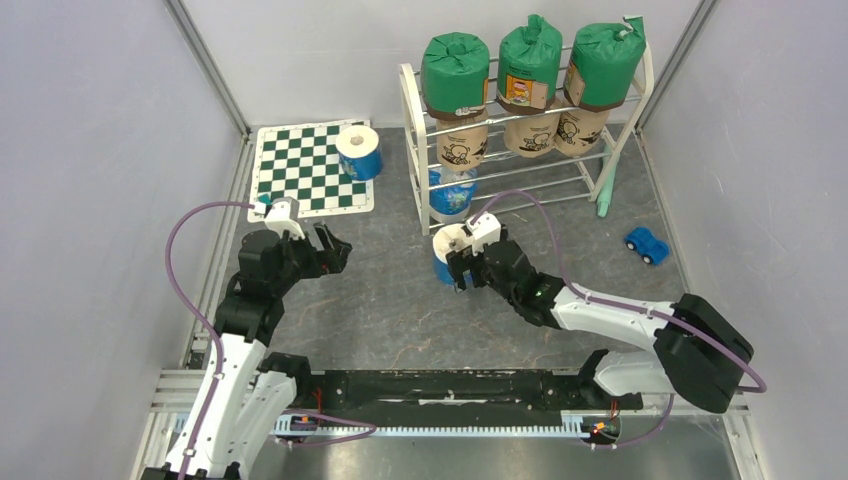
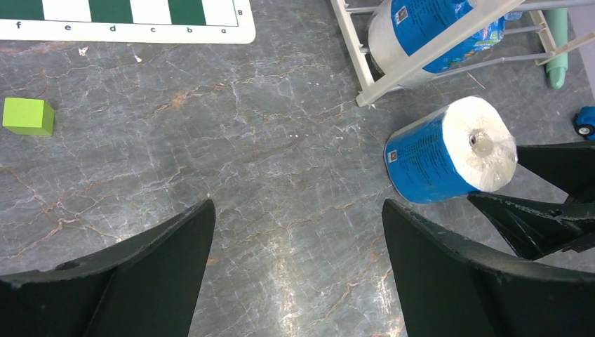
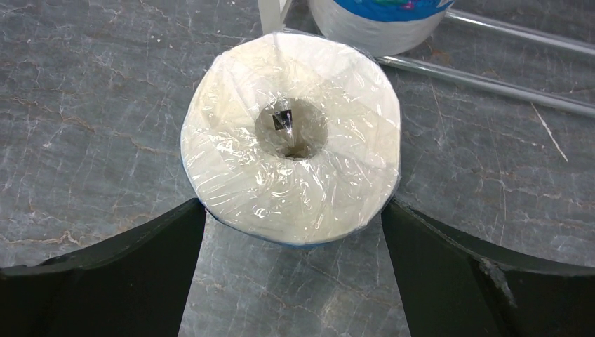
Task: Place and organize the paper towels onto the shelf
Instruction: Move the paper towel to the center of the board.
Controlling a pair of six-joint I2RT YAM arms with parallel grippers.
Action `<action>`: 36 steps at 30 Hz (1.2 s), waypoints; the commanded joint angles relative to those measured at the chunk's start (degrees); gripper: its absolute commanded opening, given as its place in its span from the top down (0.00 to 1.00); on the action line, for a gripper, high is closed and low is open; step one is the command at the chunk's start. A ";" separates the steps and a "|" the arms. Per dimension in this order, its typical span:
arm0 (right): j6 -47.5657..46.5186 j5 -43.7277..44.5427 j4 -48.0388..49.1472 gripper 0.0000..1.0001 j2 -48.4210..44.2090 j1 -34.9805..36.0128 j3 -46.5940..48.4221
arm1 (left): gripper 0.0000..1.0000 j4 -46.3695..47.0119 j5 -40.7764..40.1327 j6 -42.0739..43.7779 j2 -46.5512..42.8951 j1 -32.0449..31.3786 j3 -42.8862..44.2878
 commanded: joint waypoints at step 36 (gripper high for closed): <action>-9.35 -3.33 20.88 0.41 -14.67 -12.37 -18.00 | 0.06 1.81 -0.24 2.03 -1.14 -0.18 -0.36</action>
